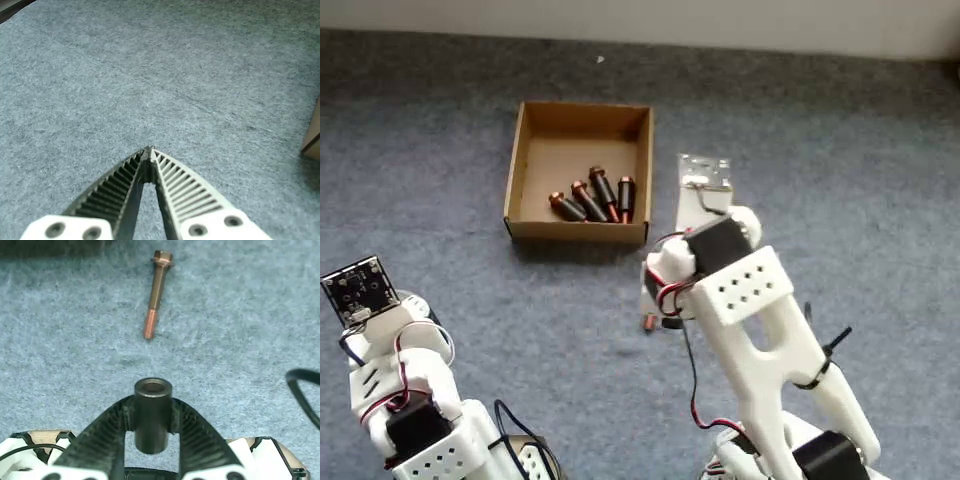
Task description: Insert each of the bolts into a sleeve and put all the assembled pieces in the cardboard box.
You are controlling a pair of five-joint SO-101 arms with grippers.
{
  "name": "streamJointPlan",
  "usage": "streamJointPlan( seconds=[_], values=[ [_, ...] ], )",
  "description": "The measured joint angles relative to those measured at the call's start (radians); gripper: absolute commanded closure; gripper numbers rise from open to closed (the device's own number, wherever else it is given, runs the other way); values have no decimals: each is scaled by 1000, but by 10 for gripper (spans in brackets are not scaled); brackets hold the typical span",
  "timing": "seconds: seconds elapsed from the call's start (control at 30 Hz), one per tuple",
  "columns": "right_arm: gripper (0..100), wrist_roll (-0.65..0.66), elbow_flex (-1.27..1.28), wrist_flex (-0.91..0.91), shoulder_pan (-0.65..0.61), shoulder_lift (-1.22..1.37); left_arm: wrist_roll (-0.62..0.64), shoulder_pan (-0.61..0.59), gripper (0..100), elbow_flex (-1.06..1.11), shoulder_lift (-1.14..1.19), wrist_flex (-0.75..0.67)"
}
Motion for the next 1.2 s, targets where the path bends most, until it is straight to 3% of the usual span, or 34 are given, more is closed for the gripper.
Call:
streamJointPlan(
  seconds=[0.2, 0.43, 0.73, 0.93, 1.2],
  values=[
    [994, 2, 100, -55, 98, -141, 0, 0, 992, 0, 0, 0],
    [994, 3, 368, -253, 110, -384, 0, 0, 992, 0, 0, 0],
    [994, 126, 655, -443, 150, -667, 0, 5, 992, 0, 0, 0],
    [994, 130, 832, -585, 310, -816, 0, 103, 993, 15, 0, 0],
    [994, 130, 1008, -723, 448, -997, -63, 382, 992, 20, 0, -2]
  ],
)
